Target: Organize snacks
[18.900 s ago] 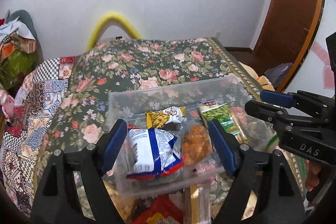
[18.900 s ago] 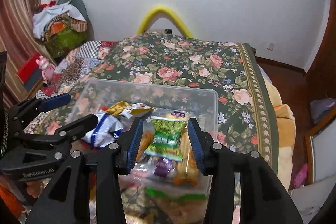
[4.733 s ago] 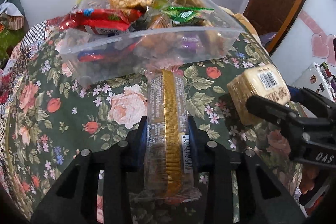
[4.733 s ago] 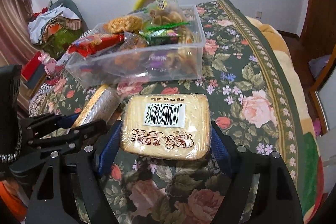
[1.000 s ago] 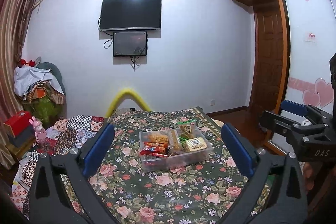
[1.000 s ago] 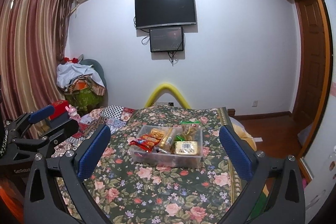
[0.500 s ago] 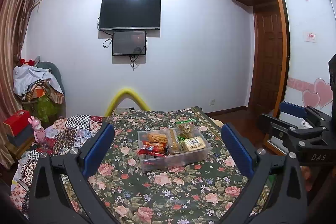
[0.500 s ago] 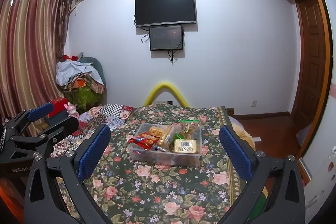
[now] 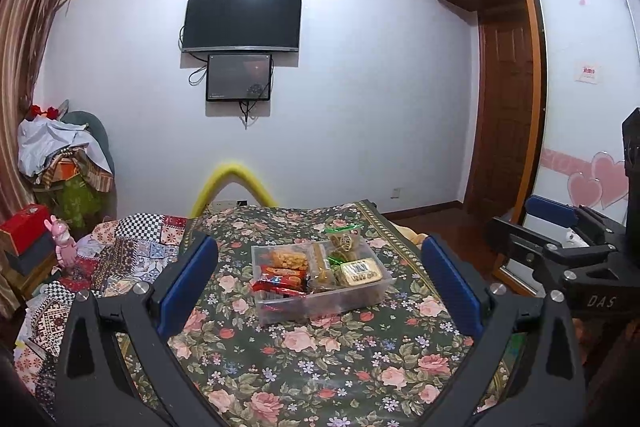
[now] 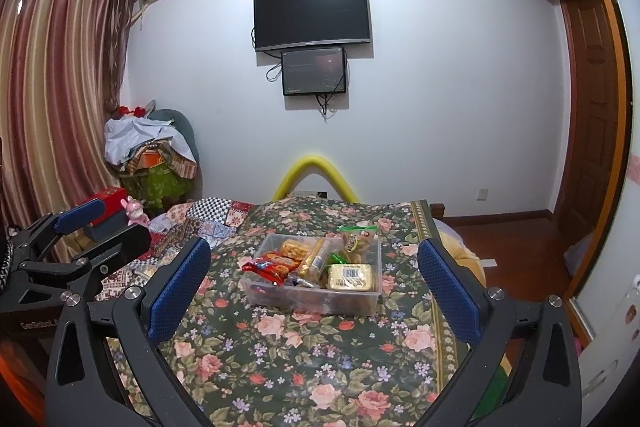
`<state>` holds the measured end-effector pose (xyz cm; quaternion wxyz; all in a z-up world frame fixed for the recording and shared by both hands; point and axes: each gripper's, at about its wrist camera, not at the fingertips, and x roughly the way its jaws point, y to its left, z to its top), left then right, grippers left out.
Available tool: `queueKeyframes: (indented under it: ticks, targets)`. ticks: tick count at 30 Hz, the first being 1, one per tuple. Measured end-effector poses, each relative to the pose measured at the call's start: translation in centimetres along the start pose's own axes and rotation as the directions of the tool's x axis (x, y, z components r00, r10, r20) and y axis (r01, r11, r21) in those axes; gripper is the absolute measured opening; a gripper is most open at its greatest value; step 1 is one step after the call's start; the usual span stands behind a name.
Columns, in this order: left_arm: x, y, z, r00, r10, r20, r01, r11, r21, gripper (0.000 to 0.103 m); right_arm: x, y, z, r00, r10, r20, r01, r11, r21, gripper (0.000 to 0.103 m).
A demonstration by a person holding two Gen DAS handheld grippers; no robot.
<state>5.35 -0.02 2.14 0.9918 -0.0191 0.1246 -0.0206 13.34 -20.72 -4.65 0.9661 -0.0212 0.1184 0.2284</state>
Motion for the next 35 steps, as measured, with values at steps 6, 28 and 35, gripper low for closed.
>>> queueKeyframes:
  ticks: [6,28,35]
  targets:
    - [0.06,0.04,-0.02,1.000,-0.001,-0.002,0.001,1.000,0.001,0.103,-0.03,-0.08,0.00,1.000,0.000,0.002,0.000,1.000,0.014,0.103]
    - [0.24,0.25,-0.07,1.000,-0.023,-0.008,0.023,1.000,-0.014,0.103,0.30,0.23,-0.22,1.000,0.016,-0.013,-0.016,1.000,0.022,0.103]
    - [0.95,0.65,-0.50,1.000,-0.014,-0.025,0.013,1.000,-0.023,0.103,0.70,0.08,-0.33,1.000,0.015,-0.027,-0.014,0.999,0.030,0.103]
